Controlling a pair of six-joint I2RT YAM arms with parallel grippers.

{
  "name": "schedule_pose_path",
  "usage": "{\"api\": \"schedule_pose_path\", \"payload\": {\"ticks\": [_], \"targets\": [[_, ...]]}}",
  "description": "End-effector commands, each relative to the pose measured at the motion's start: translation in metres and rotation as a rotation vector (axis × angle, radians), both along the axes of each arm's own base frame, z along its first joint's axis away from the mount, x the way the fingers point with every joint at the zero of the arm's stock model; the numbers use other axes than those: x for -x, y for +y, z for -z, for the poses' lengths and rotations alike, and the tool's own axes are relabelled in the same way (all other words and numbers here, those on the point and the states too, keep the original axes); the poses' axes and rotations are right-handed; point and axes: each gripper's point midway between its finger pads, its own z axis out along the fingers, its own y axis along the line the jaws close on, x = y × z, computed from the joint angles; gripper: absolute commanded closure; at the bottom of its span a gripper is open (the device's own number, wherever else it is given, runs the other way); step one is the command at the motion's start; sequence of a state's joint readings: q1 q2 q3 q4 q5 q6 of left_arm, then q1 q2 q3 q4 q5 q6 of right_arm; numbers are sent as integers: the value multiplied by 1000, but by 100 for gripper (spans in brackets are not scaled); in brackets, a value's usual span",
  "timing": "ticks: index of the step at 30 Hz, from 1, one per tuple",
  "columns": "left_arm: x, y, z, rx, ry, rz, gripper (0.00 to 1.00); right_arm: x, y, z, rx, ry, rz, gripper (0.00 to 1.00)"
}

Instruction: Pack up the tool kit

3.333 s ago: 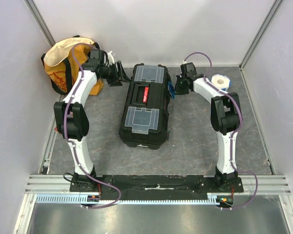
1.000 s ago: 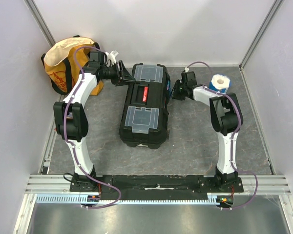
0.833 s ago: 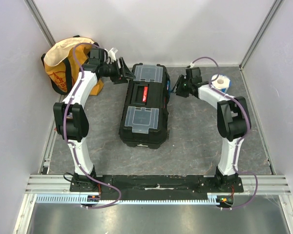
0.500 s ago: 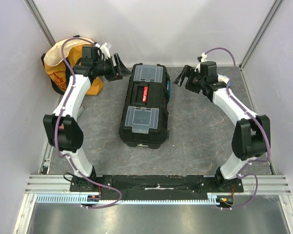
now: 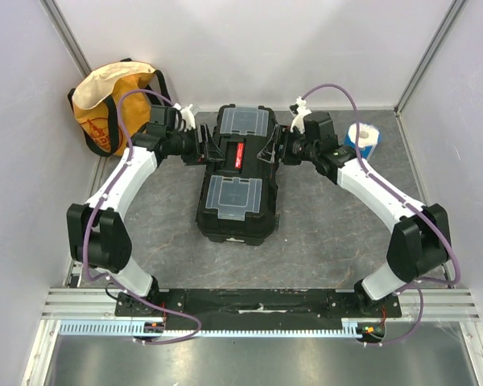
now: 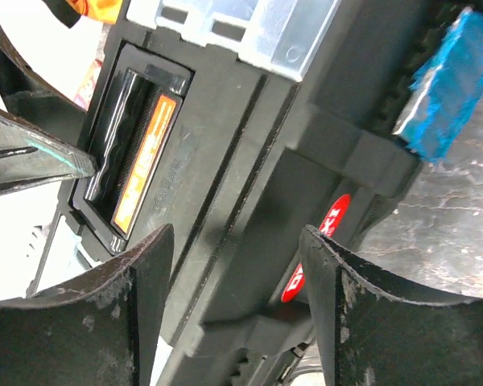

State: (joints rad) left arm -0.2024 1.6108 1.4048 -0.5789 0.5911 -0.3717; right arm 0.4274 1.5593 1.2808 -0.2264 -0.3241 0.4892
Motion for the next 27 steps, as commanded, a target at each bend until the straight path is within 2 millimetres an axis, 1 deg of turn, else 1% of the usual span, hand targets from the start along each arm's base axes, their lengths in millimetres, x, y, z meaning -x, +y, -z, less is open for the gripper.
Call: {"api": "schedule_pose_path", "payload": {"ticks": [1, 4, 5, 8, 14, 16, 18, 19, 21, 22, 23, 24, 25, 26, 27], "targets": [[-10, -7, -4, -29, -84, 32, 34, 1, 15, 14, -24, 62, -23, 33], [-16, -14, -2, -32, -92, 49, 41, -2, 22, 14, -31, 66, -27, 39], [-18, -16, -3, -26, -96, 59, 43, -2, 25, 19, -29, 79, -35, 42], [-31, -23, -7, -5, -115, 82, 52, -6, 36, 22, -48, 83, -45, 47], [-69, -38, -13, 43, -134, 91, 56, -26, 54, 23, -120, 66, -25, 50], [-82, -42, -13, 43, -140, 82, 57, -37, 58, 25, -131, 58, -13, 50], [-96, -44, -11, 44, -136, 69, 57, -48, 62, 32, -124, 63, 3, 50], [-102, -44, -11, 33, -139, 60, 57, -54, 62, 30, -121, 55, 14, 49], [-113, -38, -13, 3, -152, 25, 55, -65, 55, 24, -111, 37, 61, 43], [-118, -32, -14, -20, -159, -1, 52, -68, 49, 21, -111, 34, 92, 39], [-121, -26, -17, -33, -160, -23, 48, -71, 42, 15, -121, 24, 110, 38], [-122, -20, -20, -48, -159, -47, 42, -72, 34, 10, -134, 25, 126, 33], [-122, -15, -27, -50, -158, -68, 36, -74, 21, 7, -156, 40, 158, 29], [-120, -9, -35, -45, -155, -80, 32, -75, 8, -1, -185, 36, 180, 22], [-117, -6, -48, -37, -174, -80, 30, -75, -3, -8, -233, 25, 188, 16]]}}
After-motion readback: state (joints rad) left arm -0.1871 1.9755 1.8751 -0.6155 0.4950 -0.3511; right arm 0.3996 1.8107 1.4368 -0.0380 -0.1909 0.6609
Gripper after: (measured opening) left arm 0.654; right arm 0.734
